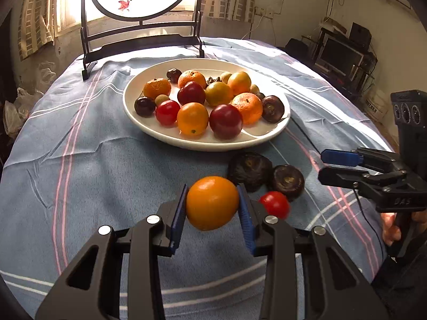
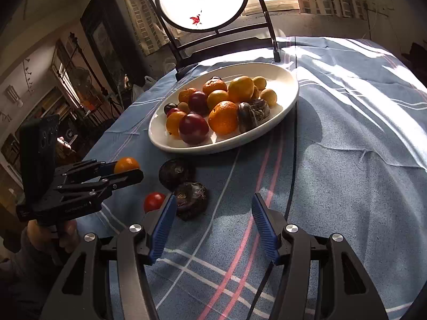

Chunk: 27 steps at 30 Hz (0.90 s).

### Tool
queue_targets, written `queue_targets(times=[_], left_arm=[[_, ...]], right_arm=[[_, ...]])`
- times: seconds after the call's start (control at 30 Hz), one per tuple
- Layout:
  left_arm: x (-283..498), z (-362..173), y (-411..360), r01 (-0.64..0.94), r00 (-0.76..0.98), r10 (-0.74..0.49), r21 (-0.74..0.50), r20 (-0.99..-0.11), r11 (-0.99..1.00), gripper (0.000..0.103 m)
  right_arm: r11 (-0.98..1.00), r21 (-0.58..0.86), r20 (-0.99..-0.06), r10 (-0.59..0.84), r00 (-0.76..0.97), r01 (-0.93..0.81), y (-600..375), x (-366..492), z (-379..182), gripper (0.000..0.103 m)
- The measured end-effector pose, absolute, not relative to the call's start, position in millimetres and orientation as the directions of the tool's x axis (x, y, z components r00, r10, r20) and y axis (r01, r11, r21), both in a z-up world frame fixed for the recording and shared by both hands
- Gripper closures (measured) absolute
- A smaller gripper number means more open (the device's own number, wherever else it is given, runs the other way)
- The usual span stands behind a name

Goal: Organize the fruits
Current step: 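Grasp an orange with left tool while right tool grasps a dark brown fruit, then set the orange on the plate with left tool while right tool sets the brown fruit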

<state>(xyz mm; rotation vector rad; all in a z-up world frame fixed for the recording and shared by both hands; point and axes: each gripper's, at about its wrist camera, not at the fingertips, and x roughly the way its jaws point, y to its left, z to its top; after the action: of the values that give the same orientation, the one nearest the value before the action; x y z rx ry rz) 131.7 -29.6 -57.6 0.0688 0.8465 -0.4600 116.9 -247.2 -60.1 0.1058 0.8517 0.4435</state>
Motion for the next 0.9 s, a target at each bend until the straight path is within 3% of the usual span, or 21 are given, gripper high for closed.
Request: queue_targets(times=[0.1,0.2,0.5,0.67,0.9], left_arm=[[115.6,-55.0,-21.5,0.419,0.57,-0.379,-0.139,-0.729,0.897,0.067],[106.7,-56.2,-15.1,0.416,0.563,-0.376,-0.141,-0.736,0.898,0.067],[104.4,-57.3,9.4,0.375,0.574,-0.387,-0.188,-0.722,0.908,0.067],[104.4,-58.3,8.3,0.376,0.574,-0.398,-0.202,-0.716,0.904,0.067],[103.4,-51.0,8.4,0.376,0.591,-0.406,-0.208,-0.697,0.903,0.067]], right_arm=[[0.911,0.169,-0.733,0.372,0.57,-0.376,-221.1,116.6,-59.3,0.045],[0.923,0.066,-0.784,0.283,0.552,-0.379,-201.6,123.8,-65.5,0.055],[0.892,-0.085,-0.817,0.192,0.543,-0.444,-174.5,123.0,-72.3,0.055],[0.904,-0.055,-0.816,0.204,0.541,-0.424,-176.0,131.5,-71.5,0.059],[0.914,0.155,-0.76,0.353,0.546,-0.375,-209.9,123.4,-57.2,0.06]])
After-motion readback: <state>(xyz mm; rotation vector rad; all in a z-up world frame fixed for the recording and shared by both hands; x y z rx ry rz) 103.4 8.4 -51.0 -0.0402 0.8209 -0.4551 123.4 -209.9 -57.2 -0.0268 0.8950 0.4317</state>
